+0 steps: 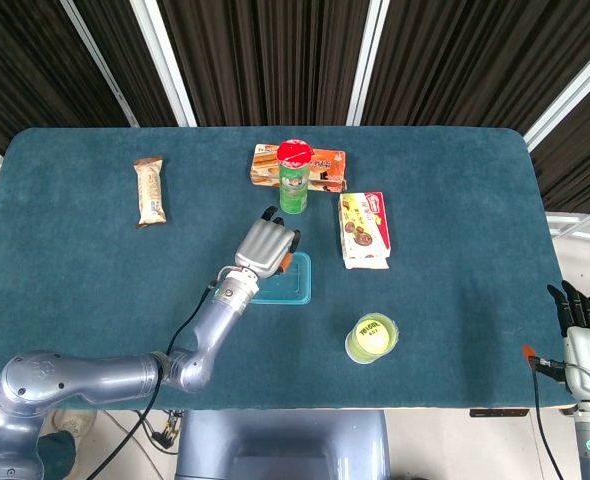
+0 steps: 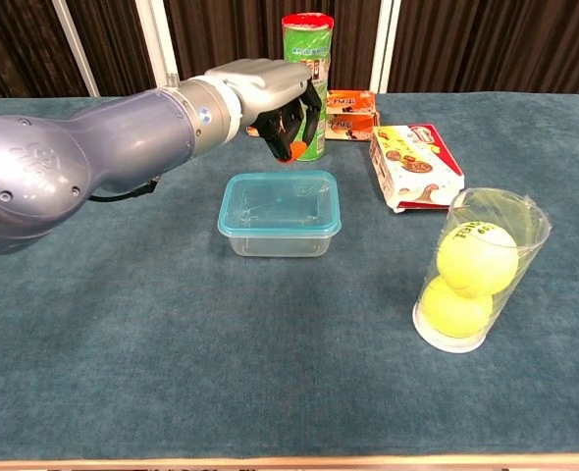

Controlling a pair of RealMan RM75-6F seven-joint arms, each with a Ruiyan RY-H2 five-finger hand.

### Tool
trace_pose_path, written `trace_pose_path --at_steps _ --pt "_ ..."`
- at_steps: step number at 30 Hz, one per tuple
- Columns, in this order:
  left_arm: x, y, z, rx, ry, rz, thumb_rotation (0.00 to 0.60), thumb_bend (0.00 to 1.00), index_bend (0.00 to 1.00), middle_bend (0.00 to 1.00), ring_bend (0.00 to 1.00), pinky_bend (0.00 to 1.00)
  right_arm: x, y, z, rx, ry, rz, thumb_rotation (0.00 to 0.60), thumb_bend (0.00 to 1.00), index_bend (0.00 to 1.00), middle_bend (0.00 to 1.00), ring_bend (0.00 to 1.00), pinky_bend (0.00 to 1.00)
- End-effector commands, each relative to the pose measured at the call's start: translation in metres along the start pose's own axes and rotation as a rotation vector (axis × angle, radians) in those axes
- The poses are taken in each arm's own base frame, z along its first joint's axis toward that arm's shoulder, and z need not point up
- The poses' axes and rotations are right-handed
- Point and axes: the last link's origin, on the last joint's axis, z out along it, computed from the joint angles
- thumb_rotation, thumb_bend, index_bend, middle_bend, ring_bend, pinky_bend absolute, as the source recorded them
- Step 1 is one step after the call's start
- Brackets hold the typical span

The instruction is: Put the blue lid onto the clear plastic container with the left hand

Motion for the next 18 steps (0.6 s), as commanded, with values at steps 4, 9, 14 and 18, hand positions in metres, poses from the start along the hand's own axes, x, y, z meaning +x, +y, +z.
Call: trace_pose_path --at_steps 4,9,14,18 --pt "-0.002 0.005 0.000 -0.029 0.005 0.035 0.600 0.46 0.61 0.68 0.35 0.05 0.000 0.000 0.000 -0.003 -0.001 0.000 0.600 0.29 0.10 0.00 0.00 0.00" --pt "-0.005 0.006 0.000 -0.035 0.003 0.029 0.600 0.46 0.61 0.68 0.35 0.00 0.000 0.000 0.000 -0.006 -0.004 0.000 0.600 0.29 0.10 0.00 0.00 0.00" --pt "-0.009 0.005 0.001 -0.036 0.021 0.024 0.600 0.46 0.62 0.68 0.33 0.01 0.000 0.000 0.000 -0.006 -0.003 -0.001 0.600 0.29 0.10 0.00 0.00 0.00" --pt "-0.013 0.003 0.001 -0.038 0.021 0.019 0.600 0.46 0.62 0.69 0.26 0.00 0.000 0.000 0.000 -0.008 -0.003 0.001 0.600 0.29 0.10 0.00 0.00 0.00"
